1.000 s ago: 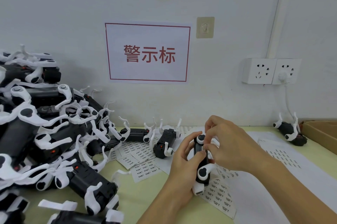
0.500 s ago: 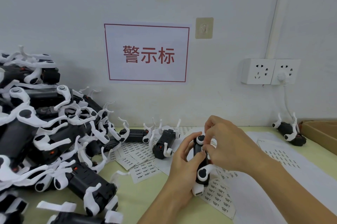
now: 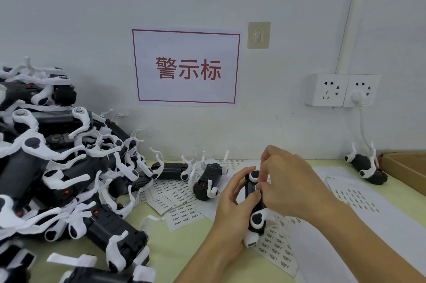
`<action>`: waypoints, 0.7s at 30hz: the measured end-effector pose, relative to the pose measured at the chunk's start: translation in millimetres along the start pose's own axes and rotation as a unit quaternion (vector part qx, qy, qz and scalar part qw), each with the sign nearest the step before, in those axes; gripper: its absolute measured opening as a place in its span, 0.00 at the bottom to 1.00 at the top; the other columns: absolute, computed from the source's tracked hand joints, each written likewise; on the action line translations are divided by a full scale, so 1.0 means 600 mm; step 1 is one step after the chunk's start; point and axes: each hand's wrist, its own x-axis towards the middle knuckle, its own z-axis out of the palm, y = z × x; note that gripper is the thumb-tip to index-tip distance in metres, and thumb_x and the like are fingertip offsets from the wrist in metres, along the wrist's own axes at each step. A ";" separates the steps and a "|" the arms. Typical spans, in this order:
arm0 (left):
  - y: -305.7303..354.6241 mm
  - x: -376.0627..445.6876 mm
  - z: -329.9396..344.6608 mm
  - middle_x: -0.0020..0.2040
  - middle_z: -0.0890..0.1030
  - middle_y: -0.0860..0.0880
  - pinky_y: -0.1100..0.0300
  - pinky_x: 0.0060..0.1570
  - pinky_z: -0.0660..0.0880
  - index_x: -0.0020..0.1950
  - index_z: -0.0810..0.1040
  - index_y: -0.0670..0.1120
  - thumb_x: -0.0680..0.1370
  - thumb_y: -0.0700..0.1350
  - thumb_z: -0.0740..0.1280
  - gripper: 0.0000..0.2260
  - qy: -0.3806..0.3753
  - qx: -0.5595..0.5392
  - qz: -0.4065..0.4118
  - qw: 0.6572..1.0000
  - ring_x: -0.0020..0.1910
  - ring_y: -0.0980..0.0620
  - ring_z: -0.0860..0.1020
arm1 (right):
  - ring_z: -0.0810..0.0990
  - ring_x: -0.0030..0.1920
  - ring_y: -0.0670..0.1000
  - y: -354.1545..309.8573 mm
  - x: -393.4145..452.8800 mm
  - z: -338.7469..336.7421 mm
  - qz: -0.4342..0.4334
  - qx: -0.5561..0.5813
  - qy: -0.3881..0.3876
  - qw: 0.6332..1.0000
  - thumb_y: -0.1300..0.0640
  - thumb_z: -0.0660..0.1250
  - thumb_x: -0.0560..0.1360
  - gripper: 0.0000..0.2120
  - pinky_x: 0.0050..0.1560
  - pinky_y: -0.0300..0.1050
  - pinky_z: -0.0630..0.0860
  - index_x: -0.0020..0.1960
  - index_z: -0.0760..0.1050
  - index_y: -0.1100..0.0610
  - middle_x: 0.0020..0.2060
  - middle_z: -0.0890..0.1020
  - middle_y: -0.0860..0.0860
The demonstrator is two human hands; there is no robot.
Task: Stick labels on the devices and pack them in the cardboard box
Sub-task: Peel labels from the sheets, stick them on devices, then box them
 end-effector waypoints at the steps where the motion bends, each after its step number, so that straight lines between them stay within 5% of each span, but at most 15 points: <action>1: -0.001 0.001 0.000 0.63 0.81 0.51 0.42 0.64 0.76 0.63 0.80 0.57 0.78 0.35 0.68 0.20 -0.001 0.000 0.000 1.000 0.63 0.45 0.80 | 0.73 0.45 0.48 -0.001 0.000 0.000 0.004 -0.007 0.003 1.000 0.52 0.66 0.74 0.05 0.50 0.43 0.70 0.43 0.79 0.51 0.50 0.73 0.43; 8: 0.000 0.001 0.000 0.62 0.82 0.54 0.48 0.58 0.79 0.63 0.80 0.58 0.78 0.34 0.67 0.21 -0.010 0.003 0.004 1.000 0.60 0.47 0.82 | 0.74 0.47 0.49 -0.002 0.004 0.003 0.031 -0.053 0.003 0.998 0.50 0.67 0.74 0.05 0.51 0.45 0.70 0.44 0.80 0.50 0.50 0.74 0.44; 11: 0.003 -0.001 0.001 0.61 0.82 0.53 0.52 0.50 0.80 0.63 0.80 0.57 0.78 0.34 0.65 0.21 -0.016 -0.004 0.003 1.000 0.52 0.46 0.84 | 0.75 0.47 0.48 0.004 0.004 0.001 0.042 -0.054 -0.001 0.998 0.51 0.67 0.74 0.04 0.49 0.44 0.70 0.43 0.80 0.49 0.50 0.74 0.43; 21: 0.005 -0.003 -0.001 0.61 0.82 0.51 0.53 0.46 0.80 0.62 0.81 0.57 0.75 0.36 0.68 0.20 -0.024 -0.049 -0.017 0.998 0.48 0.40 0.84 | 0.79 0.53 0.48 0.042 0.017 -0.004 0.068 0.115 -0.112 0.985 0.50 0.70 0.76 0.06 0.54 0.47 0.77 0.46 0.85 0.50 0.51 0.78 0.43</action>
